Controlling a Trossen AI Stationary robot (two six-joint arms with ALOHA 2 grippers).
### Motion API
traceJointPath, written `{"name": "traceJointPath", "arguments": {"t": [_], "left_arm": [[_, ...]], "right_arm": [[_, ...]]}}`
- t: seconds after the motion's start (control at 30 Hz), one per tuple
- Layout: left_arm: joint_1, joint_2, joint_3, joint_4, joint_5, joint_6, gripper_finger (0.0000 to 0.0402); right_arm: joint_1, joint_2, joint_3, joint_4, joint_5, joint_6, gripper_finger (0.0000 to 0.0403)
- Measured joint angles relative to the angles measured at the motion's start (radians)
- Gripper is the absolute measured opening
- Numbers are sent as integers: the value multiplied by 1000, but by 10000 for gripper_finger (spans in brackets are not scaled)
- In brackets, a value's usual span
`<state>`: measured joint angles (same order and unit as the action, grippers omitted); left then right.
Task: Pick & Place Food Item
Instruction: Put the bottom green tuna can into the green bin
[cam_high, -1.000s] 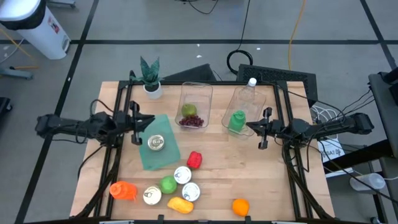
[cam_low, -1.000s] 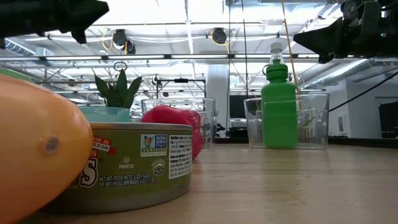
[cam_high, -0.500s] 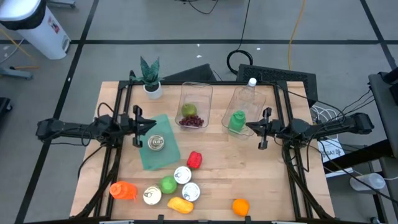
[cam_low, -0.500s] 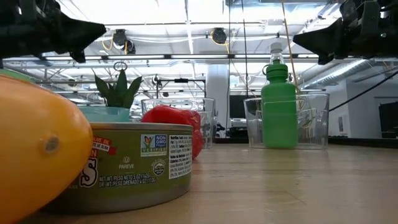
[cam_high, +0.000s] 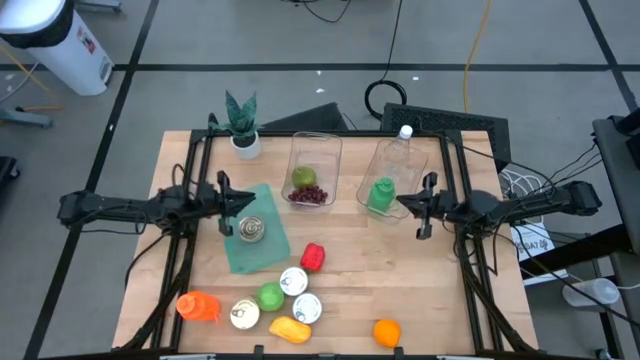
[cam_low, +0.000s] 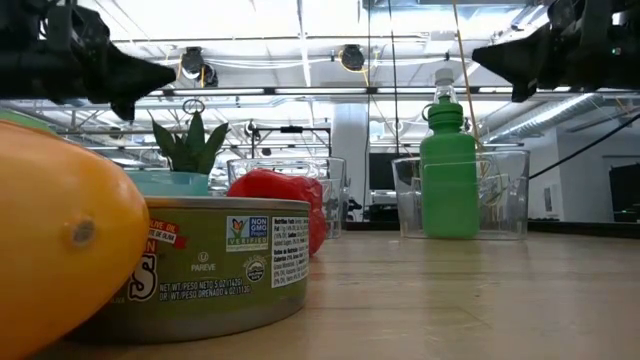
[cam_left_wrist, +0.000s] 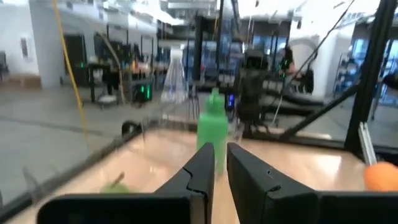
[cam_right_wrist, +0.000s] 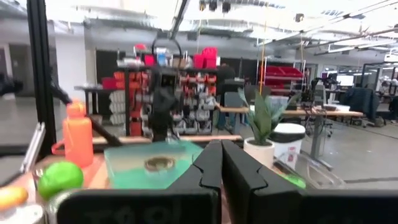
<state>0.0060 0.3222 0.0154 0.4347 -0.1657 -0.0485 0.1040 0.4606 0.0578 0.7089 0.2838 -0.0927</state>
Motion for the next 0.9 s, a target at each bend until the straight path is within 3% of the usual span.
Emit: {"name": "traceJointPath", "arguments": {"t": [0.2,0.4,0.9], "left_arm": [[-1,0,1,-134,47,-28,49],[-11,0,1,-141,87,-59,49],[-41,0,1,-127,16,-88,49]], "right_arm": [[3,0,0,28,-1,0,0],[3,0,0,31,0,-5,0],[3,36,0,20,0,9,0]]}}
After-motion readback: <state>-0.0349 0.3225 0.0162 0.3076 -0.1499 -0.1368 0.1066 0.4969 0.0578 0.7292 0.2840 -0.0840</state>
